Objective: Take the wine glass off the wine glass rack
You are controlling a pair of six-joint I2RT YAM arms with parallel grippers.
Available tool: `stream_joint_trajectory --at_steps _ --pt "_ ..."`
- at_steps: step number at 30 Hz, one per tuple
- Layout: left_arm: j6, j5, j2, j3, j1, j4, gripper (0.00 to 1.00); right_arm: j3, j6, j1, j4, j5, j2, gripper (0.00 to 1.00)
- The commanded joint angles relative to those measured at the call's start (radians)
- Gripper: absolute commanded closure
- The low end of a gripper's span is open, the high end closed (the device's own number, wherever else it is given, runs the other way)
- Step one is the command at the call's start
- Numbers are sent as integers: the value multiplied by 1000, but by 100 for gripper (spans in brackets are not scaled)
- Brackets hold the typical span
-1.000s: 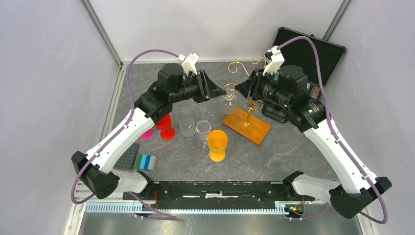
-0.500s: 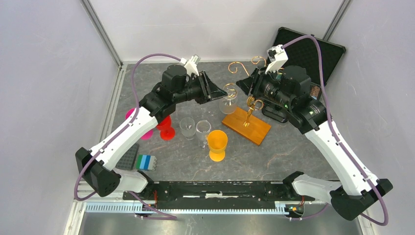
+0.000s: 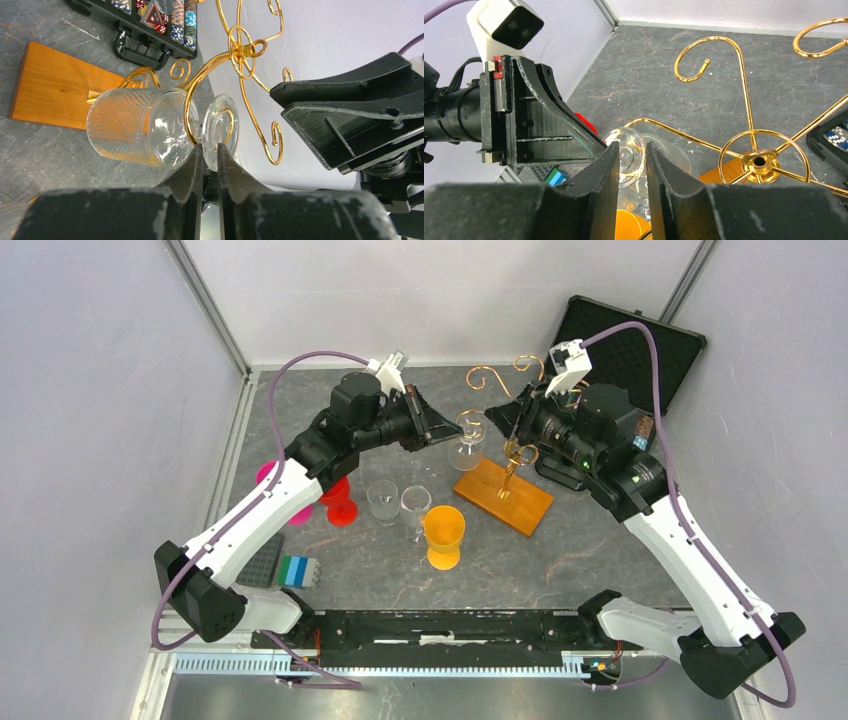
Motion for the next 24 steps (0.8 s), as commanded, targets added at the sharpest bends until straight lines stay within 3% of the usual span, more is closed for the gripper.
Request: stream_joint_trajectory --at_steps 1,8,14,24 --pt "-57 34 -14 -9 -3 75 85 -21 12 3 61 3 -17 70" --pt "-145 61 -14 -31 -3 126 82 -26 6 2 49 -25 9 71" --pt "-184 45 -6 -55 -4 157 73 -23 0 3 45 -45 25 67" --pt "-286 -40 -2 -118 -3 187 64 -29 2 3 51 -38 31 66"
